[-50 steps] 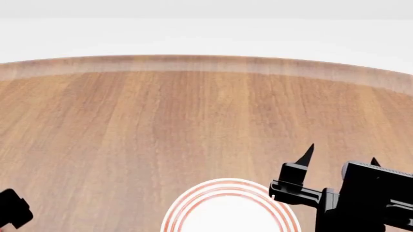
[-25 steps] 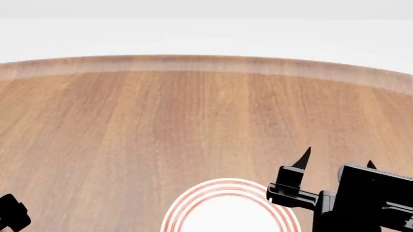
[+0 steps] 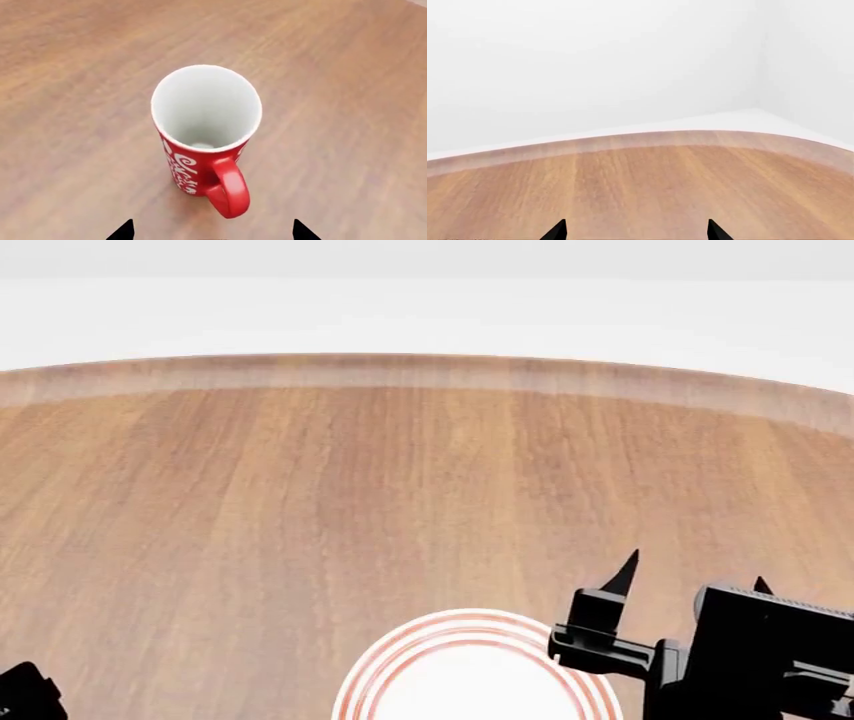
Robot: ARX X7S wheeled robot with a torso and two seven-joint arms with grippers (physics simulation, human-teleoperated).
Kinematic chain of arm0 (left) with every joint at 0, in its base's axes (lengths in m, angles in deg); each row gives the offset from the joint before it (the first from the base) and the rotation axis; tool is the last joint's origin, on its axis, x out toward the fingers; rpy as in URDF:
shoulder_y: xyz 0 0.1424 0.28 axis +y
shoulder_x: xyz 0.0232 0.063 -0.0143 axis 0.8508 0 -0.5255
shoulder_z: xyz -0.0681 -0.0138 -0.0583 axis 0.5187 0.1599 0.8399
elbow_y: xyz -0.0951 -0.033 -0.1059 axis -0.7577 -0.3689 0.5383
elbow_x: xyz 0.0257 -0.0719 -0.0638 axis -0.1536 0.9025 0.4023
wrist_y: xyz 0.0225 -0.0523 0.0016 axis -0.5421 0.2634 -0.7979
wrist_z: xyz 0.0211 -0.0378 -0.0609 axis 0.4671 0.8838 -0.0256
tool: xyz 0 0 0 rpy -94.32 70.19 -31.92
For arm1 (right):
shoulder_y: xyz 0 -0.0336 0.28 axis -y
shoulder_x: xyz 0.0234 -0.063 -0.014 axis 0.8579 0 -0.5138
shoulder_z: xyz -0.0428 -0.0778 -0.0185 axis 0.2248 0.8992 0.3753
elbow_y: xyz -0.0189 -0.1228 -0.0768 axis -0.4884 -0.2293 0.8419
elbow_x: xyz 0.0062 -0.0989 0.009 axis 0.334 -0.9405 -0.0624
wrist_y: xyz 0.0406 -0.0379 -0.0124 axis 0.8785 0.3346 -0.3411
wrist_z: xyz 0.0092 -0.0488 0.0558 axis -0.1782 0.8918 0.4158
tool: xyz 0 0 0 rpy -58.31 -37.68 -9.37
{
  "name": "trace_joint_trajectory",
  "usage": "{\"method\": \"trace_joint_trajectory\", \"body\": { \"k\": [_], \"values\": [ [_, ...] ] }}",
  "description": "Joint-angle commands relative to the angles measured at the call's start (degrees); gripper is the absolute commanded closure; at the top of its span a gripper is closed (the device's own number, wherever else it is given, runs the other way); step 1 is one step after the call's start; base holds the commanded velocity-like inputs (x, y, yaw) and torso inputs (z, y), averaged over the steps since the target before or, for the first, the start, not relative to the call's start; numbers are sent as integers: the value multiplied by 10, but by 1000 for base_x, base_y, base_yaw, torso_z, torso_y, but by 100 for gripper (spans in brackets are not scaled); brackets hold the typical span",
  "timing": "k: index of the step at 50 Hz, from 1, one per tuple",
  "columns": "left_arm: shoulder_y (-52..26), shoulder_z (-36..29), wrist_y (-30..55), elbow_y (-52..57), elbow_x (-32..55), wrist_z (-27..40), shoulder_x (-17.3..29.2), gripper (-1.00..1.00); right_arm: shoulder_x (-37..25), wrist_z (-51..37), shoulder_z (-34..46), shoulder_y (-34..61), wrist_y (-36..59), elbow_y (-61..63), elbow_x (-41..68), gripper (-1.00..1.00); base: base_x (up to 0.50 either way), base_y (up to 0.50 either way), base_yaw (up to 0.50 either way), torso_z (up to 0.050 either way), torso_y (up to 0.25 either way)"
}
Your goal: Pick up the red mug and put it on the plate
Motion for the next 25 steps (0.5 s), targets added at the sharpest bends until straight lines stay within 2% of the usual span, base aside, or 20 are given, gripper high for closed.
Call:
{"method": "trace_joint_trajectory", "body": {
  "k": [1, 13, 25],
  "values": [
    [-20, 6, 9, -44, -5, -33, 4, -100, 10, 13, -13, -2, 0, 2, -4, -100, 0, 0, 0, 0, 0],
    [-38, -5, 15, -74, -1, -58, 17, -100, 9, 11, -8, -3, -3, -1, -2, -100, 0, 0, 0, 0, 0],
    [-25, -8, 27, -45, 9, -57, 13, -100, 7, 10, -6, -5, -8, -5, -1, -100, 0, 0, 0, 0, 0]
  ]
}}
